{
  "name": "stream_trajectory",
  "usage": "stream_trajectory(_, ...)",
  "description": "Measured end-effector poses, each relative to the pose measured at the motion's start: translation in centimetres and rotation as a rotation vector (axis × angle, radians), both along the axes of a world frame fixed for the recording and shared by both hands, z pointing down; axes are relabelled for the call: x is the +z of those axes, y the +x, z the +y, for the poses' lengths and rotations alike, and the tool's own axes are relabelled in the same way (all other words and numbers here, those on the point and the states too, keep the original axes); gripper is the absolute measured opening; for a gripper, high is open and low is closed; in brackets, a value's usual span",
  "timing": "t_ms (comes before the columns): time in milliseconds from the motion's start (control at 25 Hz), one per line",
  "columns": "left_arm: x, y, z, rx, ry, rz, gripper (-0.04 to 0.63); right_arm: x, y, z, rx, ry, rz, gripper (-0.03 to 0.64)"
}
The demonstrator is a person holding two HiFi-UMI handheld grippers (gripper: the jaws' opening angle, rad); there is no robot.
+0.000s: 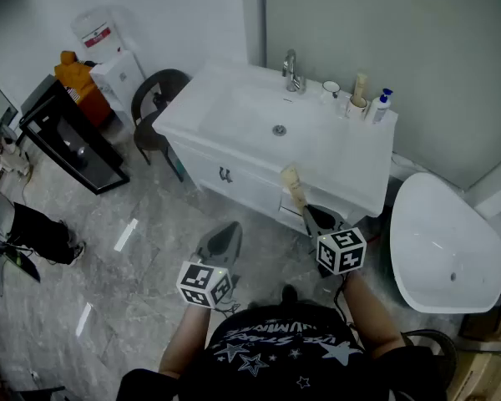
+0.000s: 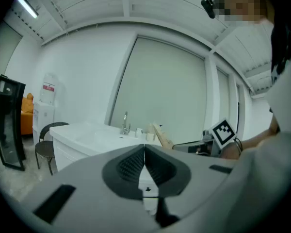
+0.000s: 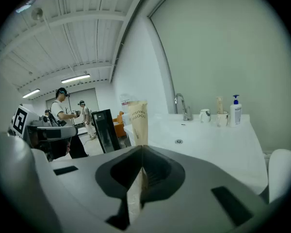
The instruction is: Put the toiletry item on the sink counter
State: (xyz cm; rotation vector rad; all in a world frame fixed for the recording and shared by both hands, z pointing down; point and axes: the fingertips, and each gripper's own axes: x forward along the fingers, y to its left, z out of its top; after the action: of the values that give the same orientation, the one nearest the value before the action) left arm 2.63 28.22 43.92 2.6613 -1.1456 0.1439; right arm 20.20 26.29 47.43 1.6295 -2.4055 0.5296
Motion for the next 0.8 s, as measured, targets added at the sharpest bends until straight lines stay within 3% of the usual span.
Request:
stream_trajectory(400, 0.4, 0.4, -0.1, -0.027, -0.008, -0.003, 0.02, 0.3, 0.4, -0.2, -0.026, 0.0, -0.009, 0.018)
stream_trajectory(800, 1.2, 3.2, 0.4, -0.044, -0.013, -0.022, 0.019, 0.4, 2.5, -0.4, -0.072, 0.035, -0.057, 0.018)
